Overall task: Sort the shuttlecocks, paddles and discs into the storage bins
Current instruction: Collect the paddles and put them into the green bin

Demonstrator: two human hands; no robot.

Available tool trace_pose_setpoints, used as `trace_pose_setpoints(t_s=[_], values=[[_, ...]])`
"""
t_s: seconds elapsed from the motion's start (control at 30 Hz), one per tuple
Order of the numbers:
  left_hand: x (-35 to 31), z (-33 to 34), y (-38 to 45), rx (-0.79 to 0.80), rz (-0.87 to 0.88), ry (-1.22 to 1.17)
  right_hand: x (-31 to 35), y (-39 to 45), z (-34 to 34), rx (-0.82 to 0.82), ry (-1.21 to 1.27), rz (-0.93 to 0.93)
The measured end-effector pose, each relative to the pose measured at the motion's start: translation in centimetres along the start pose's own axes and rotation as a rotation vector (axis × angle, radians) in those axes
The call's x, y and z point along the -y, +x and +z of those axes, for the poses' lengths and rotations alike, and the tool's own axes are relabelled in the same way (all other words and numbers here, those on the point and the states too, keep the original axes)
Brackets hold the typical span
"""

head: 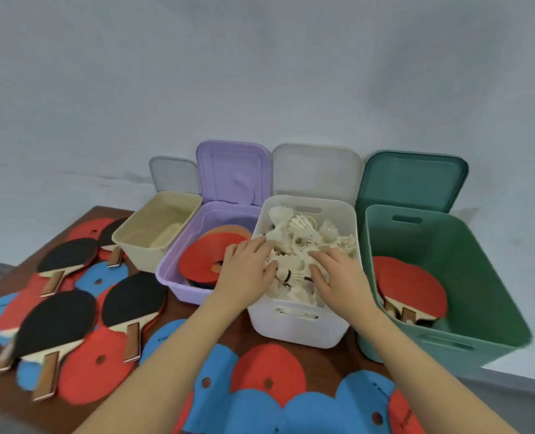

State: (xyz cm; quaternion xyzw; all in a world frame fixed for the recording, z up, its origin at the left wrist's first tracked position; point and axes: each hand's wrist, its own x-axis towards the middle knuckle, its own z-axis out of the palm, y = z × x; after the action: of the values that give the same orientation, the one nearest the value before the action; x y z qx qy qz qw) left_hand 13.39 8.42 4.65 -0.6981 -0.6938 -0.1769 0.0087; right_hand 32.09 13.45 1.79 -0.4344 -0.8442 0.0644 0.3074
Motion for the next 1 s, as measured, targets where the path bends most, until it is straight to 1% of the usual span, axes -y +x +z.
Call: trace_pose_setpoints(t_s=[0.07,0.17,0.3,0.4,0.47,0.6,0.67,0.73,0.8,0.9,1.0], values=[[3.3,-1.0,-1.1,0.020,-0.017,-0.003,2.7,0.6,1.9,0.012,-0.006,0.015],[9.0,-1.8,-2.9,0.075,-0.036,0.005,7.1,1.3,5.0,0.007,-0.024,-0.016],[16.4,-2.6,-5.9,0.078,-0.019,-0.054,13.1,2.4,9.4,0.034,0.002,-0.032],[21.8,-2.8,-8.2,0.095,-0.072,-0.061,17.2,3.0,12.5,0.005,0.067,-0.038],[25.0,-2.7,-9.8,0.122,-0.130,-0.076,19.7,2.9,14.6,0.027,0.088,-0.025],[30.6,-2.0,-13.3,0.163,-0.280,-0.109,23.2,1.9,19.6,0.175,0.123,0.024],[32.9,-1.5,-15.0,0.169,-0.372,-0.097,24.5,1.6,22.0,0.303,0.110,0.094],[34.8,-0.9,-16.5,0.179,-0.477,-0.071,25.3,1.5,24.4,0.457,0.035,0.136],[36.4,-0.4,-17.7,0.226,-0.596,-0.041,25.9,1.5,26.3,0.575,-0.041,0.179],[38.9,0.3,-19.1,0.302,-0.717,0.006,26.7,1.9,28.6,0.665,-0.095,0.235],[41.1,1.1,-19.6,0.344,-0.779,0.062,27.4,2.5,30.9,0.711,-0.132,0.271]])
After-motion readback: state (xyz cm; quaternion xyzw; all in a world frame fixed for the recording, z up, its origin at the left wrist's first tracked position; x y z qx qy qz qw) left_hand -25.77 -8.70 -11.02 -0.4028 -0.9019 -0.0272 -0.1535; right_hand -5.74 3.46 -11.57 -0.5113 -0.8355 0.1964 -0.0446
